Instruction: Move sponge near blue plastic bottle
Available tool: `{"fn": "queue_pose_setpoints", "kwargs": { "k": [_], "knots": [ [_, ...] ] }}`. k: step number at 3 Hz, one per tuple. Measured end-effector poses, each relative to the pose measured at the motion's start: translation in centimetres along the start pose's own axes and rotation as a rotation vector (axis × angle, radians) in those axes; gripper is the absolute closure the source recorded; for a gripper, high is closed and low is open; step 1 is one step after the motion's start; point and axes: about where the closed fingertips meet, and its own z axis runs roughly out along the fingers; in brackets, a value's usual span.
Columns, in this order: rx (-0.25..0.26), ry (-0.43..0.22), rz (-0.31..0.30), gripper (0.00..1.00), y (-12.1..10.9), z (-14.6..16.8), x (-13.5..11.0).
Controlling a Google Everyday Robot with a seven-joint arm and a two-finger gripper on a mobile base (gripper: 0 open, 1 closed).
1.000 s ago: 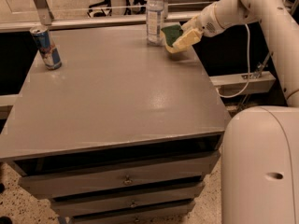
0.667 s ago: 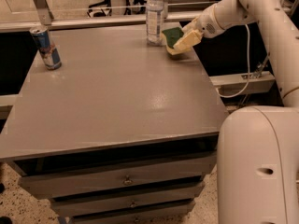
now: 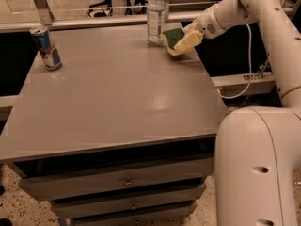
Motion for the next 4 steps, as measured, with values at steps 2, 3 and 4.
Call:
{"fn": "queue_pose_setpoints", "kwargs": {
  "k": [2, 3, 4],
  "knots": [
    [-0.019, -0.012, -0.026, 0.0, 1.3, -1.1, -1.2],
    [0.006, -0.042, -0.04, 0.0, 2.4, -4.0, -1.9],
    [0.036, -0.137, -0.041, 0.0, 4.0, -8.2, -1.8]
  ]
}}
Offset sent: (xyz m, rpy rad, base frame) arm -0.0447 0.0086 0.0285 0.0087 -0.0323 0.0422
